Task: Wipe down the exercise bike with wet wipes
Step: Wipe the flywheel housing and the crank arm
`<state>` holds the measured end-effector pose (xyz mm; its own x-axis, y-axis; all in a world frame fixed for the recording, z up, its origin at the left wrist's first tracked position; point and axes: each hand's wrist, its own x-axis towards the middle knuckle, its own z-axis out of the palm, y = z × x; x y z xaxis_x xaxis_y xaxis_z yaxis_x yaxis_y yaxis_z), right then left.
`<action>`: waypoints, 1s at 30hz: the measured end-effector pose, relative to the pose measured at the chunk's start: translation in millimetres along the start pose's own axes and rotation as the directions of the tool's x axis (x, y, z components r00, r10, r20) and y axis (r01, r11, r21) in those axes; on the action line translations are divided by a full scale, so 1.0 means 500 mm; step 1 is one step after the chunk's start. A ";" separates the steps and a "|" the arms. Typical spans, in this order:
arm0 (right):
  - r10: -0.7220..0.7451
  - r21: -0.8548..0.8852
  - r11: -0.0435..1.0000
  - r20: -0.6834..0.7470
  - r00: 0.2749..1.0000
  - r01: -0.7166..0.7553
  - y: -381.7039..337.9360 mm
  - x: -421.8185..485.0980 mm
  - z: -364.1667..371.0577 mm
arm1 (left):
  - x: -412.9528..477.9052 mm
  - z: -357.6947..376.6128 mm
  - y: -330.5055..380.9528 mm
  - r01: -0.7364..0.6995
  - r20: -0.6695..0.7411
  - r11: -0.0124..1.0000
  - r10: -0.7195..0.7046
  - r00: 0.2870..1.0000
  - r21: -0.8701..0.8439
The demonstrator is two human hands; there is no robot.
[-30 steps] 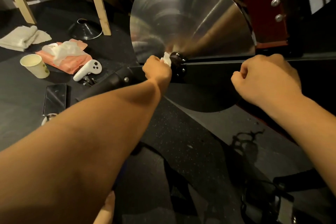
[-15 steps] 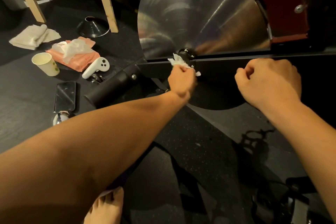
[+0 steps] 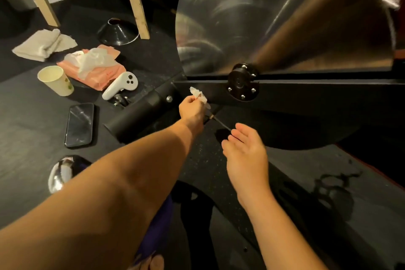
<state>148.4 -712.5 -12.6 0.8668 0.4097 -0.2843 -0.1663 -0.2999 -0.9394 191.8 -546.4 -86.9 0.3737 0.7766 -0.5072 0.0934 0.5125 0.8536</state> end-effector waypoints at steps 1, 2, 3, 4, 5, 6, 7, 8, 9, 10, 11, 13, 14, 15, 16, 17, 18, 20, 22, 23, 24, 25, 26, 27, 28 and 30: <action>0.010 0.000 1.000 0.006 1.000 -0.010 0.008 0.015 0.017 | 0.023 -0.011 -0.001 -0.008 -0.020 0.999 0.009 1.000 0.037; 0.021 0.000 1.000 0.007 1.000 -0.021 0.012 0.029 0.034 | 0.053 -0.019 0.000 -0.039 -0.037 0.997 0.042 0.998 0.074; 0.032 0.004 0.999 0.010 0.999 -0.032 0.016 0.042 0.052 | 0.077 -0.029 0.005 -0.068 -0.058 0.991 0.075 0.995 0.112; 0.040 0.003 0.999 0.016 0.999 -0.040 0.019 0.052 0.069 | 0.104 -0.036 0.009 -0.100 -0.090 0.985 0.114 0.989 0.143; 0.044 -0.002 0.999 0.026 0.999 -0.044 0.022 0.060 0.084 | 0.126 -0.041 0.015 -0.122 -0.129 0.977 0.146 0.981 0.173; 0.047 -0.013 0.999 0.038 0.998 -0.047 0.024 0.065 0.097 | 0.145 -0.046 0.018 -0.136 -0.165 0.971 0.169 0.972 0.196; 0.053 -0.024 0.998 0.048 0.997 -0.052 0.027 0.068 0.108 | 0.152 -0.050 0.023 -0.139 -0.184 0.962 0.184 0.966 0.233; 0.064 -0.034 0.997 0.055 0.996 -0.062 0.032 0.071 0.115 | 0.156 -0.051 0.027 -0.150 -0.187 0.948 0.207 0.960 0.279; 0.079 -0.038 0.996 0.055 0.995 -0.077 0.037 0.073 0.118 | 0.154 -0.051 0.032 -0.159 -0.188 0.927 0.232 0.954 0.339; 0.100 -0.032 0.995 0.050 0.994 -0.099 0.042 0.075 0.117 | 0.152 -0.049 0.033 -0.162 -0.193 0.907 0.252 0.948 0.389; 0.125 -0.018 0.992 0.039 0.991 -0.124 0.046 0.078 0.114 | 0.147 -0.048 0.037 -0.151 -0.199 0.893 0.254 0.946 0.423; 0.181 0.038 0.983 0.019 0.983 -0.181 0.049 0.084 0.104 | 0.140 -0.043 0.038 -0.132 -0.197 0.876 0.248 0.949 0.464; 0.213 0.078 0.974 0.010 0.977 -0.213 0.047 0.089 0.099 | 0.135 -0.039 0.034 -0.116 -0.186 0.863 0.235 0.954 0.491; 0.244 0.121 0.963 -0.001 0.970 -0.242 0.043 0.095 0.093 | 0.127 -0.036 0.026 -0.092 -0.170 0.847 0.210 0.963 0.523; 0.269 0.171 0.949 -0.014 0.963 -0.263 0.038 0.099 0.086 | 0.116 -0.030 0.016 -0.065 -0.160 0.842 0.177 0.971 0.536; 0.286 0.232 0.933 -0.022 0.958 -0.274 0.034 0.103 0.078 | 0.101 -0.020 0.002 -0.036 -0.158 0.853 0.138 0.978 0.521; 0.293 0.296 0.915 -0.023 0.956 -0.274 0.031 0.106 0.068 | 0.080 -0.007 -0.010 -0.015 -0.160 0.874 0.105 0.982 0.485; 0.278 0.334 0.909 -0.035 0.960 -0.251 0.028 0.110 0.046 | 0.028 0.032 -0.026 -0.008 -0.126 0.913 0.065 0.990 0.409; 0.277 0.269 0.932 -0.088 0.957 -0.245 0.021 0.106 0.020 | -0.019 0.073 -0.037 0.028 -0.096 0.968 -0.004 0.995 0.251; 0.289 0.262 0.932 -0.126 0.949 -0.249 0.019 0.101 0.007 | -0.036 0.087 -0.037 0.070 -0.085 0.982 -0.055 0.995 0.173; 0.314 0.284 0.922 -0.156 0.937 -0.262 0.017 0.094 -0.007 | -0.051 0.093 -0.031 0.109 -0.048 0.989 -0.105 0.993 0.099; 0.338 0.321 0.908 -0.178 0.924 -0.270 0.016 0.085 -0.021 | -0.058 0.094 -0.026 0.151 0.012 0.988 -0.151 0.988 0.025; 0.357 0.360 0.893 -0.196 0.913 -0.272 0.014 0.076 -0.035 | -0.067 0.093 -0.018 0.190 0.053 0.979 -0.186 0.981 -0.075; 0.370 0.392 0.880 -0.209 0.905 -0.269 0.013 0.065 -0.046 | -0.082 0.090 -0.008 0.239 0.080 0.953 -0.228 0.970 -0.186; 0.374 0.403 0.876 -0.217 0.902 -0.266 0.014 0.057 -0.057 | -0.099 0.091 0.000 0.286 0.099 0.904 -0.269 0.958 -0.316; 0.372 0.410 0.875 -0.225 0.901 -0.258 0.010 0.048 -0.074 | -0.153 0.103 0.006 0.380 0.210 0.816 -0.319 0.924 -0.435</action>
<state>185.9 -736.2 -17.0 0.8247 0.0632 -0.5620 -0.5623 -0.0146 -0.8268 210.8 -623.2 -39.4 0.5093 0.4775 -0.7160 -0.1832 0.8730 0.4520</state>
